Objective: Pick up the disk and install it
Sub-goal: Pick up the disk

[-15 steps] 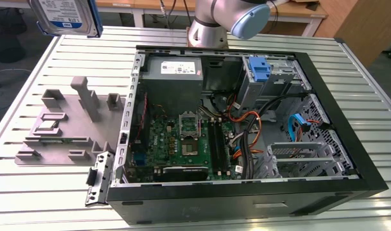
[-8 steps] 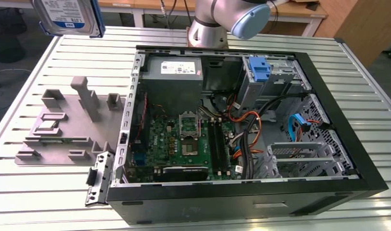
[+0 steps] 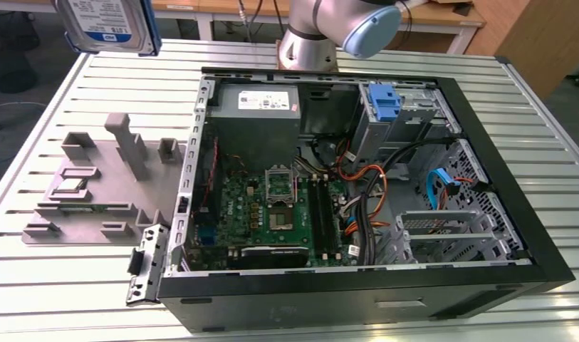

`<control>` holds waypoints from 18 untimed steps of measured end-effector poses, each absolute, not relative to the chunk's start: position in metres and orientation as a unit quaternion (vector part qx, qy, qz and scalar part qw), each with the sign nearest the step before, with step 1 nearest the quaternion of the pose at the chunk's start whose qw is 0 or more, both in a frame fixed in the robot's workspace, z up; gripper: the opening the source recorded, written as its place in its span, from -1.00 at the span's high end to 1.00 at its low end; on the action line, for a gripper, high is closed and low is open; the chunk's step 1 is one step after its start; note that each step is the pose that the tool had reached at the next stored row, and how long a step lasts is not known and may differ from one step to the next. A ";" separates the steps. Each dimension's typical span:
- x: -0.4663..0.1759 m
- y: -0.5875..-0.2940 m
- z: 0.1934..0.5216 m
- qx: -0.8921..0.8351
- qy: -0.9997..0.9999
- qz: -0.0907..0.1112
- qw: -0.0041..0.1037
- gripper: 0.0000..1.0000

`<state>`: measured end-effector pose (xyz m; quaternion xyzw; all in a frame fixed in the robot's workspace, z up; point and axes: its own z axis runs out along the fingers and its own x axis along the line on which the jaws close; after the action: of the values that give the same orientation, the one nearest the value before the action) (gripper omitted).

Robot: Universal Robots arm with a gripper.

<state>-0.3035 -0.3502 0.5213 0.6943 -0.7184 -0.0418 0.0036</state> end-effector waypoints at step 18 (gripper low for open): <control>-0.290 -0.350 0.521 0.694 -0.718 -0.042 0.004 0.30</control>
<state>-0.2902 -0.3502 0.5213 0.6943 -0.7184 -0.0417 0.0036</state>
